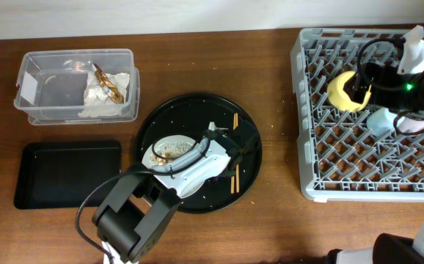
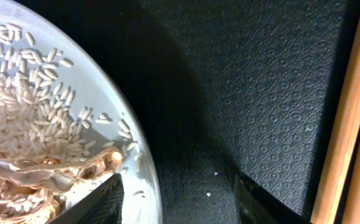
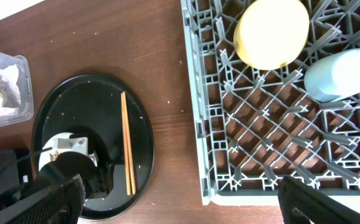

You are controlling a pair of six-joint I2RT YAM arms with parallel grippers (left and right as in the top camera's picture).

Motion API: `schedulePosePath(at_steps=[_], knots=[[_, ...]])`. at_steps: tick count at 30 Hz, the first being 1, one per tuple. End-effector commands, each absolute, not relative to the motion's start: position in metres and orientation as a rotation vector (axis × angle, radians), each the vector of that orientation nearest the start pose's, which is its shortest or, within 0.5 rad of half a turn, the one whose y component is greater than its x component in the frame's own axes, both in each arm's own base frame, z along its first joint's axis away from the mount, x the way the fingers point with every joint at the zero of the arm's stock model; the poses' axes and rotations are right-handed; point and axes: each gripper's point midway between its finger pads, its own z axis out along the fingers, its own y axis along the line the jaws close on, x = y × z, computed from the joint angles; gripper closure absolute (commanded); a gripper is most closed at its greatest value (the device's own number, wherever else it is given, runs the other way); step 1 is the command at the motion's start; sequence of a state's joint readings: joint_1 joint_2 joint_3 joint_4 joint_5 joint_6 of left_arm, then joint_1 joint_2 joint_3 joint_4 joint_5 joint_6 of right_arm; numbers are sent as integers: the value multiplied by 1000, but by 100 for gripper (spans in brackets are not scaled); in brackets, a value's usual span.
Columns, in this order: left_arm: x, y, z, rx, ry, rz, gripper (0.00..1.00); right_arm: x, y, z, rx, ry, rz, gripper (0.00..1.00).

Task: Sort waste into correct bins and load items into the dishwasher rack
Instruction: 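Lower the left gripper and grasp the plate of food scraps, then carry the plate left and tip scraps onto the black rectangular tray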

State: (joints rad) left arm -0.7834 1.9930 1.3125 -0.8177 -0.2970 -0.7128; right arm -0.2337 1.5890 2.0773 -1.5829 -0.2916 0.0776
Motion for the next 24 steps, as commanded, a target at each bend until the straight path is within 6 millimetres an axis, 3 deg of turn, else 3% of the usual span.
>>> schedulePosePath(at_steps=[1, 7, 9, 12, 13, 14, 15, 20, 24], knots=[[299, -219, -4, 40, 2878, 317, 45, 326, -27, 330, 311, 2621, 322, 2], [299, -218, -1, 42, 2882, 328, 59, 326, -27, 330, 311, 2621, 322, 2], [300, -215, 0, 33, 2883, 331, 70, 326, -27, 330, 311, 2621, 322, 2], [300, -212, 2, 28, 2887, 339, 79, 326, -27, 330, 311, 2622, 322, 2], [301, -213, 6, 25, 2880, 327, 94, 326, -27, 330, 311, 2622, 322, 2], [301, -212, 11, 23, 2871, 325, 98, 326, -27, 330, 311, 2621, 322, 2], [304, -209, 25, 18, 2839, 329, 99, 326, -27, 330, 311, 2621, 322, 2], [299, -201, 50, 16, 2818, 341, 99, 326, -28, 330, 314, 2621, 321, 2], [299, -197, 92, -10, 2755, 262, 99, 326, -28, 330, 314, 2621, 321, 2]])
